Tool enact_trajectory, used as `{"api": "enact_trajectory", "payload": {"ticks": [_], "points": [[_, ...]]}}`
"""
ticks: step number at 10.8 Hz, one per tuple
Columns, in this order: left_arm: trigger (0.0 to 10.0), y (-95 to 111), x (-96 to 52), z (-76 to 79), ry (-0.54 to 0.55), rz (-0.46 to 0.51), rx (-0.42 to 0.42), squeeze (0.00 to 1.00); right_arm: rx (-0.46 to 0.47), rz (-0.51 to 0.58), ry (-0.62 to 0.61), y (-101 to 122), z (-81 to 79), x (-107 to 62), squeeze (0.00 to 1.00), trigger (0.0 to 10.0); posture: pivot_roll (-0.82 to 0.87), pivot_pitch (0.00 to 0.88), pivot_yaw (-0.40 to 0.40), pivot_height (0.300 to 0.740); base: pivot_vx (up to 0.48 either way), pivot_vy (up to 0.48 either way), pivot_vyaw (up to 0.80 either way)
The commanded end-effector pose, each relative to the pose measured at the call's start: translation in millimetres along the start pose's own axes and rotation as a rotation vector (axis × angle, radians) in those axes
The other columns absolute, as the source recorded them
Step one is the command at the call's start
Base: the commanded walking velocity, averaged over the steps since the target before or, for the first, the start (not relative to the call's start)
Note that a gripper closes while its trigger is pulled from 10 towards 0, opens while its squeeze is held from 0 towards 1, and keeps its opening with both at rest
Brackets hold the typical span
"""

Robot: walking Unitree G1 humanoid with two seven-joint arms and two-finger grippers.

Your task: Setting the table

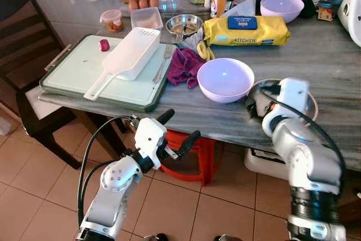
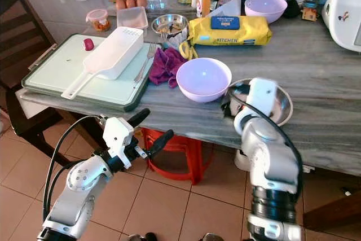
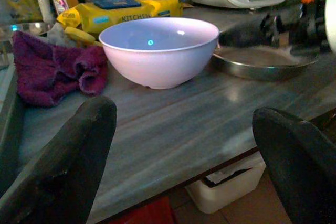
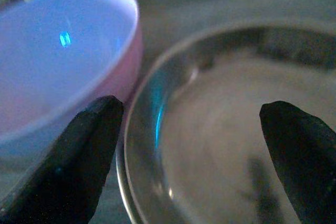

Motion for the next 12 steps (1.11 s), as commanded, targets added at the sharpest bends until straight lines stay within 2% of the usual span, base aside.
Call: {"api": "enact_trajectory", "payload": {"ticks": [1, 2, 3, 4, 5, 6, 7, 8, 9, 12], "points": [[10.0, -2, -3.2, -0.9, 0.002, -0.01, 0.007, 0.0, 0.002, 0.049, 0.03, 10, -5.7, -6.1, 0.94, 10.0, -0.18, 0.14, 0.08, 0.74, 0.0, 0.0, 0.0], [10.0, -2, -3.7, -0.7, 0.002, -0.01, 0.007, 0.0, -0.019, 0.071, 0.046, 15, -7.5, -10.5, 0.93, 10.0, -0.18, 0.138, 0.08, 0.74, 0.0, 0.0, 0.0], [10.0, -2, -3.1, -1.6, 0.003, -0.008, 0.007, 0.0, -0.044, 0.132, 0.1, 22, -17.8, -17.3, 0.93, 10.0, -0.18, 0.128, 0.083, 0.74, 0.0, 0.0, 0.0], [10.0, 1, -1.6, -4.1, 0.008, 0.001, 0.008, 0.0, -0.112, 0.229, 0.158, 31, -31.4, -28.0, 0.91, 10.0, -0.18, 0.124, 0.085, 0.74, 0.0, 0.0, 0.0], [10.0, 6, -0.5, -9.2, 0.027, 0.017, 0.007, 0.0, -0.183, 0.32, 0.214, 36, -45.3, -42.4, 0.41, 10.0, -0.18, 0.122, 0.084, 0.74, 0.0, 0.0, 0.0], [10.0, 11, -0.9, -15.3, 0.055, 0.031, 0.003, 0.0, -0.257, 0.367, 0.239, 31, -50.6, -55.0, 0.0, 10.0, -0.18, 0.12, 0.082, 0.74, 0.0, 0.0, 0.0], [10.0, 12, -2.1, -19.0, 0.08, 0.036, 0.001, 0.0, -0.35, 0.404, 0.222, 24, -46.2, -63.5, 0.0, 10.0, -0.17, 0.118, 0.081, 0.74, 0.0, 0.0, 0.0], [10.0, 14, -2.0, -23.8, 0.12, 0.043, 0.003, 0.0, -0.388, 0.421, 0.193, 16, -36.2, -68.9, 0.0, 10.0, -0.17, 0.116, 0.081, 0.74, 0.0, 0.0, 0.0], [10.0, 15, -1.4, -28.4, 0.155, 0.046, 0.001, 0.0, -0.386, 0.418, 0.172, 12, -29.8, -69.8, 0.0, 10.0, -0.17, 0.116, 0.081, 0.74, 0.0, 0.0, 0.0], [10.0, 8, -7.6, -67.1, 0.425, -0.028, 0.021, 0.0, -0.364, 0.435, 0.134, 2, -21.6, -74.1, 0.0, 10.0, -0.17, 0.113, 0.096, 0.74, 0.0, 0.0, 0.0]]}}
Point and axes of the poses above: a point about 5 cm out from each wrist's last joint towards the gripper, its own x axis pointing out of the wrist towards the gripper, its own y axis along the axis of the wrist's last joint, z = x × y, the point moved 6 cm from there along x, pointing out of the wrist towards the gripper, and after that the axes turned 10 degrees about x, right-handed, at the moved point
